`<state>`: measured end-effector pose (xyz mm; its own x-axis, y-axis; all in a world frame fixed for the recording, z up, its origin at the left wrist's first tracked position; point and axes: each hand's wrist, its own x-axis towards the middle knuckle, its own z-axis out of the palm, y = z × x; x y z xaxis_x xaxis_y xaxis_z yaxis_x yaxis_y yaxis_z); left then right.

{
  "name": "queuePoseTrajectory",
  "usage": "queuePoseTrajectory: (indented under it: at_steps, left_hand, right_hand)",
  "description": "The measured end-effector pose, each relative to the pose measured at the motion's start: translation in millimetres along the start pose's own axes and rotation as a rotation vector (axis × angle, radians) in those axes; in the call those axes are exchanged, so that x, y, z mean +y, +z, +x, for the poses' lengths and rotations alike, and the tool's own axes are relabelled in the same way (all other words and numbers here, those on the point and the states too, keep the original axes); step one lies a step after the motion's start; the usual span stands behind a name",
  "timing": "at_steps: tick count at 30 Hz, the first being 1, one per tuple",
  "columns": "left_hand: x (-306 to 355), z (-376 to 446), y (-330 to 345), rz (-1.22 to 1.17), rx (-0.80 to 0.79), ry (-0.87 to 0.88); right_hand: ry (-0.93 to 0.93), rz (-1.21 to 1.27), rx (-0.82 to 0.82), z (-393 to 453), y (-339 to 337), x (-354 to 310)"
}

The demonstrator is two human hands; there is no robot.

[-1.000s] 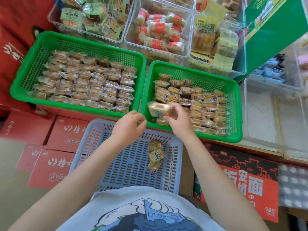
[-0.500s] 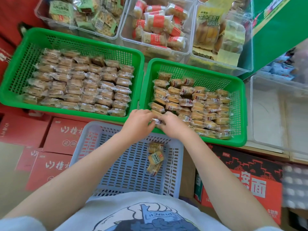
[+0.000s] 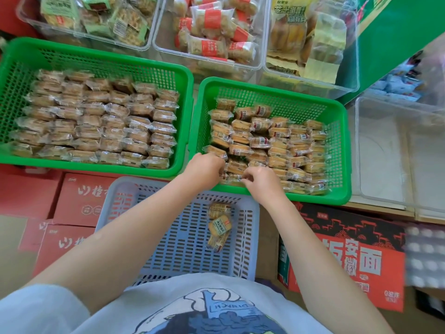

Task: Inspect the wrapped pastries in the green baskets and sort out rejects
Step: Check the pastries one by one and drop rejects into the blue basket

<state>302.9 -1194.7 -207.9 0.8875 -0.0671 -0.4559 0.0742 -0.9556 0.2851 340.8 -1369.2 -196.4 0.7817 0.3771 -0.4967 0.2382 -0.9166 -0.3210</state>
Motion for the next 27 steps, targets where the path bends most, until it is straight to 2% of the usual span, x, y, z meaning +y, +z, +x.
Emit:
queuePoseTrajectory:
  at_steps: [4,9,11,12,14,17,19,21,25,27]
  left_hand:
    - [5,5,2,0.034,0.001,-0.049]
    - [11,6,4,0.066,0.023,-0.124]
    - [12,3,0,0.043,0.024,-0.102]
    - [10,-1,-1,0.014,0.056,-0.066]
    - [4,-18,1,-0.117,0.23,0.02]
    - [-8,-62,6,-0.324,0.437,0.013]
    - [-14,-92,12,-0.407,0.415,-0.042]
    - [-18,-115,27,-0.434,0.331,-0.097]
    - [-21,-145,65,-0.467,0.07,-0.127]
    - [-17,-158,75,-0.5,0.005,-0.12]
  right_hand:
    - [0.03,-0.036,-0.03,9,2,-3]
    - [0.09,-0.187,0.02,16,4,-8]
    - [0.106,-0.205,0.05,15,5,-10]
    - [0.101,-0.196,0.072,12,5,-11]
    - [0.066,-0.117,0.152,1,6,-11]
    - [-0.018,0.098,0.269,-32,6,-11]
    - [-0.058,0.201,0.257,-59,11,-11]
    - [-0.064,0.255,0.173,-87,20,-10]
    - [-0.01,0.16,-0.064,-140,43,-9]
    - [0.027,0.162,-0.104,-163,53,-10]
